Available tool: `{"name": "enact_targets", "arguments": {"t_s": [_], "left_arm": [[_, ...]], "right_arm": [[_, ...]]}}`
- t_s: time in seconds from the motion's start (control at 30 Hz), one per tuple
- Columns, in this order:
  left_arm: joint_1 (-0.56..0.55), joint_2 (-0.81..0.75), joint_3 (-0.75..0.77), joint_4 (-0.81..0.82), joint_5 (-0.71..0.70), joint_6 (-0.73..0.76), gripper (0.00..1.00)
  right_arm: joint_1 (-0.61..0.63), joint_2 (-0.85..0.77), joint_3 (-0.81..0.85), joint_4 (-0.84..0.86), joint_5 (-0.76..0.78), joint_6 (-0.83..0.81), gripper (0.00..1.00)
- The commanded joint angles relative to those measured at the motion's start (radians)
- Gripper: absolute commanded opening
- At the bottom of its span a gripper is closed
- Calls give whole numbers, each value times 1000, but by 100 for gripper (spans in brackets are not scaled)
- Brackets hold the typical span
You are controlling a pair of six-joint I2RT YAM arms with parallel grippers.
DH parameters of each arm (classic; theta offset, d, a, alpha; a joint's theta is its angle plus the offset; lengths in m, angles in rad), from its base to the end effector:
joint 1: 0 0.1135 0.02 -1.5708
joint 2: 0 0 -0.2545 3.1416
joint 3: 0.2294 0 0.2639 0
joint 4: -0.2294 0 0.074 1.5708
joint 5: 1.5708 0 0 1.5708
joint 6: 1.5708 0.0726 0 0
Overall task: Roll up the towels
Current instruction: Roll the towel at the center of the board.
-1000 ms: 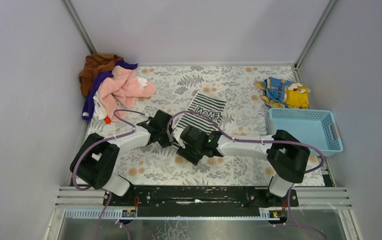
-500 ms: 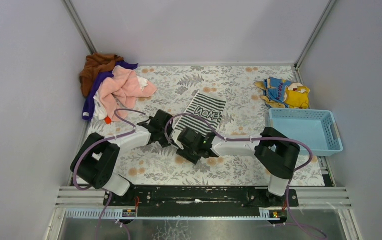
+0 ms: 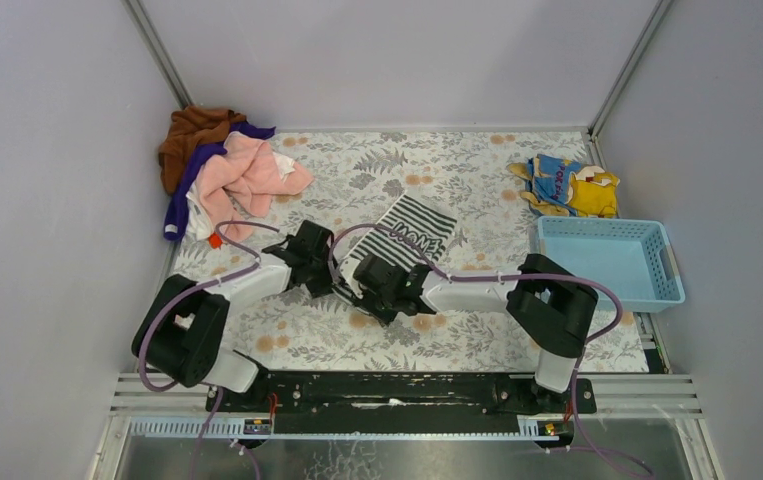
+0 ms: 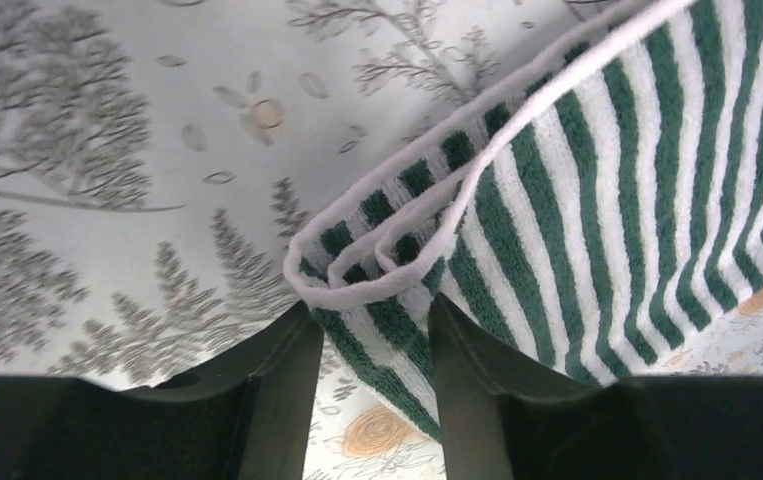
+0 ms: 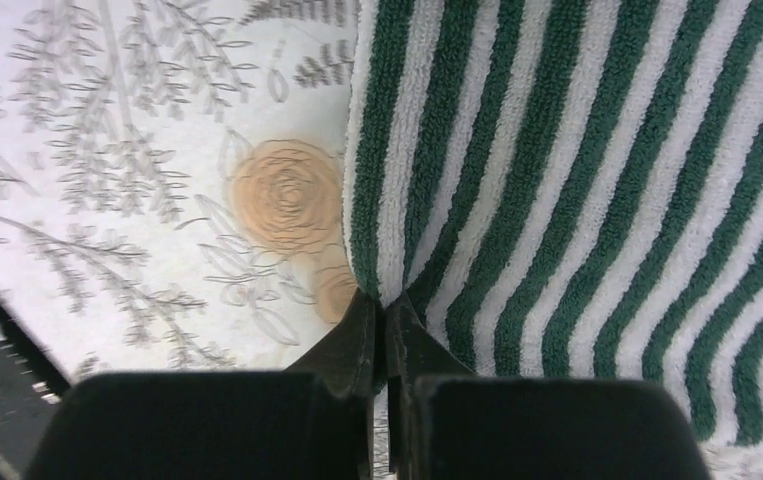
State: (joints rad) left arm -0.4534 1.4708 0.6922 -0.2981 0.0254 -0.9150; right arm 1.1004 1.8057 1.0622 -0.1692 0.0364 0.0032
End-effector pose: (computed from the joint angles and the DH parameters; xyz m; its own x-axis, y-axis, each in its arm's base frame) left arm 0.2592 -0.1283 0.0999 -0.8383 -0.4729 -0.2715 -0.3536 0.8504 -0.3895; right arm 0.1830 0.3542 0.1153 -0.3614 -0.7037 -0.6117 -0.8796 0.4750 -0.0268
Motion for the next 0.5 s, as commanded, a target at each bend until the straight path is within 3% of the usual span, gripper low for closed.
{"name": "enact_targets", "arguments": {"t_s": [0.0,0.13,0.47], "left_arm": [[21,-80,-29,-162,-70,31,47],[21,-202,-7,-217,-85,13,61],[16,-331,-30,-270,-10,5,64]], "right_arm": [[-19,-52,-21,9,-244,126,0],[-86,-86,-68,131,-408,240,0],[-249,-81,-278,598,-753,606,0]]}}
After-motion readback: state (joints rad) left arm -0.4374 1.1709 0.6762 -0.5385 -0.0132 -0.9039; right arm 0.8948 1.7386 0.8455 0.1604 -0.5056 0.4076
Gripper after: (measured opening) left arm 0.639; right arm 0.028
